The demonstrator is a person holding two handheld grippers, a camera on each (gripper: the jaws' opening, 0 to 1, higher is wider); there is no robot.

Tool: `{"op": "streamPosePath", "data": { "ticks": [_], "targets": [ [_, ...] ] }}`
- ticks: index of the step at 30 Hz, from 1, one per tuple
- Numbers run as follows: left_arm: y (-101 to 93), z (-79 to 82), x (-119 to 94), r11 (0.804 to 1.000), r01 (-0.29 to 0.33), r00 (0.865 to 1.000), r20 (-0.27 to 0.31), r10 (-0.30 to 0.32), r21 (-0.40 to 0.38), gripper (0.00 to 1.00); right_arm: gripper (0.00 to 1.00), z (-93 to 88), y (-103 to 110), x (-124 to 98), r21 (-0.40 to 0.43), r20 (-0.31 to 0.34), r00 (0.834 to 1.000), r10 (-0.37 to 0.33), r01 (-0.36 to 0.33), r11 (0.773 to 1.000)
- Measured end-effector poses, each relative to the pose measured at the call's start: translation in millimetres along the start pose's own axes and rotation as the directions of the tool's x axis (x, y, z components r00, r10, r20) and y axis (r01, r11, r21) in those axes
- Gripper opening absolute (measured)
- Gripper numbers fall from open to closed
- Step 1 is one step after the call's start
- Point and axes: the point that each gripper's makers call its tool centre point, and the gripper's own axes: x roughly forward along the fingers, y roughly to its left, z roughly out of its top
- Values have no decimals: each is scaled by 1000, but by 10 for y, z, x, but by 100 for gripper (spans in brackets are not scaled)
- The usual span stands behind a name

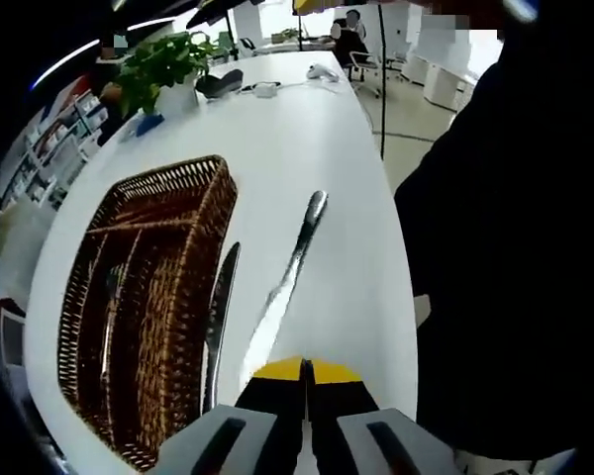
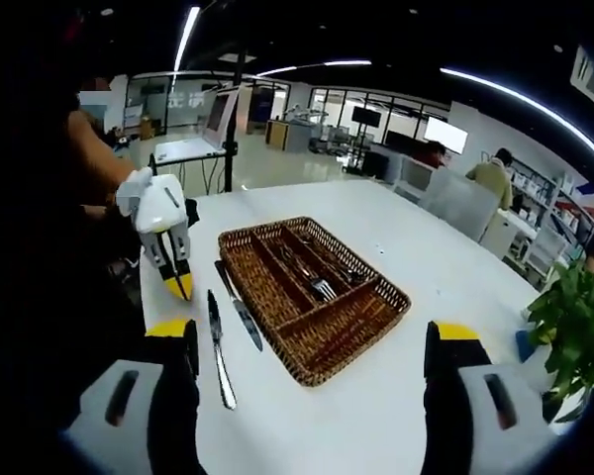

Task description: Arrange the knives, forks, and spoons in their matching storage slots by inserting each utensil handle-first until every utensil is classified and aligned in the correct compartment

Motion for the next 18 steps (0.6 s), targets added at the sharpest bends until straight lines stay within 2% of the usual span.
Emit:
{"op": "streamPosePath", "data": {
  "ticks": [2,3,4,5,6,7,9,11,13,15,18],
  "targets": [
    [14,-61,34,1000,-8,1000,-22,8,20,0,96,-46,42,29,-30,-21,1000,6,-6,1000],
    [30,-52,35,999,-19,1000,-7,19,27,0,96,-47,53,32,-34,-20,1000,6,-7,999],
    [83,4,49,999,-35,998,48,33,33,0,96,-44,57,30,-29,-20,1000,9,-9,1000],
    [97,22,56,999,-36,997,75,34,30,0,96,-43,63,30,-24,-19,1000,11,-11,1000],
    [140,-43,81,999,-31,998,61,31,6,6,96,-43,71,30,-17,-16,1000,13,-13,1000],
    [181,-65,107,999,-42,998,55,42,-5,18,95,-45,74,29,-15,-15,1000,14,-15,1000],
    [367,-54,143,993,-114,990,87,111,34,29,95,-63,74,33,-10,-19,1000,14,-15,1000],
    [390,-149,215,998,-63,997,49,62,29,27,95,-64,70,30,-6,-20,1000,12,-12,1000],
    [453,-173,274,999,-39,998,42,38,24,26,95,-64,59,22,-3,-20,1000,9,-9,1000],
    [472,-210,321,999,-3,1000,17,2,51,24,95,-58,50,16,-2,-18,1000,3,-3,1000],
    [532,-215,368,997,21,1000,16,-22,68,24,95,-71,43,9,3,-21,1000,-2,2,1000]
  ]
}}
